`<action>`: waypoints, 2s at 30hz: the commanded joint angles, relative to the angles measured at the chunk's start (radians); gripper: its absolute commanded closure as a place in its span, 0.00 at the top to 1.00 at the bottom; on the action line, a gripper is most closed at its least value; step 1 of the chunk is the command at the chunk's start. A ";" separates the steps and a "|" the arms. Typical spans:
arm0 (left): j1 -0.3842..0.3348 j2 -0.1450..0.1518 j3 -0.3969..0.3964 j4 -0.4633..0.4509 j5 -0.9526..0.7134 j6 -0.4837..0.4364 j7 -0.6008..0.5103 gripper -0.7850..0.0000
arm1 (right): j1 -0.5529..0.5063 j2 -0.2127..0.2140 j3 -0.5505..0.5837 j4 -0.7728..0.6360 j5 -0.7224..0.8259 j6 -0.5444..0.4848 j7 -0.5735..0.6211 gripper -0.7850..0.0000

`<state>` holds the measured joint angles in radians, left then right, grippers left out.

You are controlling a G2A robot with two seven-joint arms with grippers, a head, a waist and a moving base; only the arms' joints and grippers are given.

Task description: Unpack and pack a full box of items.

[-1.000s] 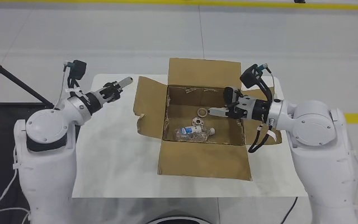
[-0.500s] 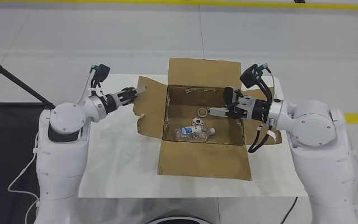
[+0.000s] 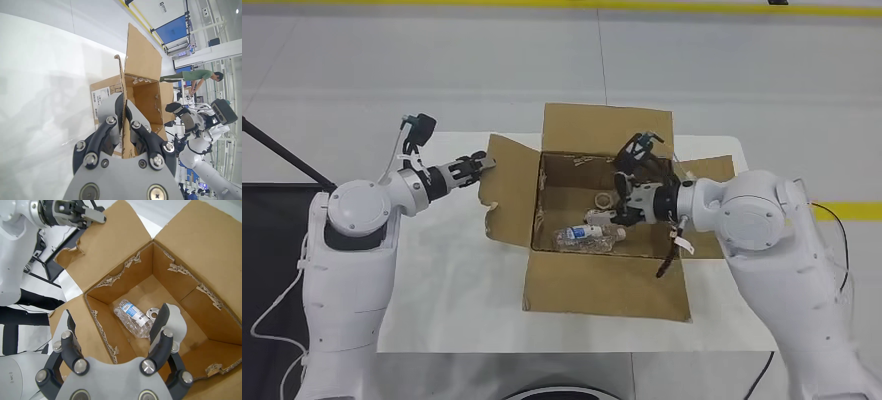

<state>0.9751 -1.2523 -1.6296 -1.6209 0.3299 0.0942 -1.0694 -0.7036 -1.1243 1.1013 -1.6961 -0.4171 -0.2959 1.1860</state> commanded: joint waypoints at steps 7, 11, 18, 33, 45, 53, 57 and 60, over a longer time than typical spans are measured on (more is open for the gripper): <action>0.017 0.018 -0.033 -0.014 -0.020 -0.002 0.002 0.00 | 0.007 -0.001 -0.007 0.004 -0.004 0.007 -0.001 1.00; 0.033 0.027 -0.048 -0.021 -0.030 -0.006 0.006 0.00 | -0.003 -0.002 -0.028 -0.005 -0.010 -0.012 -0.010 1.00; 0.049 0.042 -0.070 -0.025 -0.044 -0.010 0.003 0.00 | 0.106 -0.030 -0.187 0.068 -0.085 -0.033 0.046 1.00; 0.045 0.068 -0.070 -0.011 -0.072 -0.013 0.031 1.00 | 0.363 -0.157 -0.492 0.470 -0.057 -0.028 0.089 1.00; 0.055 0.070 -0.070 -0.026 -0.078 -0.006 0.045 1.00 | 0.441 -0.248 -0.615 0.685 -0.050 -0.048 0.066 1.00; 0.055 0.070 -0.070 -0.026 -0.078 -0.006 0.045 1.00 | 0.451 -0.297 -0.664 0.781 -0.034 -0.067 0.075 1.00; 0.055 0.070 -0.070 -0.026 -0.078 -0.006 0.045 1.00 | 0.460 -0.320 -0.685 0.824 -0.045 -0.066 0.074 0.97; 0.055 0.070 -0.070 -0.026 -0.078 -0.006 0.045 1.00 | 0.462 -0.335 -0.692 0.855 -0.047 -0.067 0.055 0.87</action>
<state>1.0305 -1.1820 -1.6993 -1.6471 0.2517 0.0884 -1.0241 -0.2416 -1.4547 0.4115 -0.8512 -0.4639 -0.3595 1.2459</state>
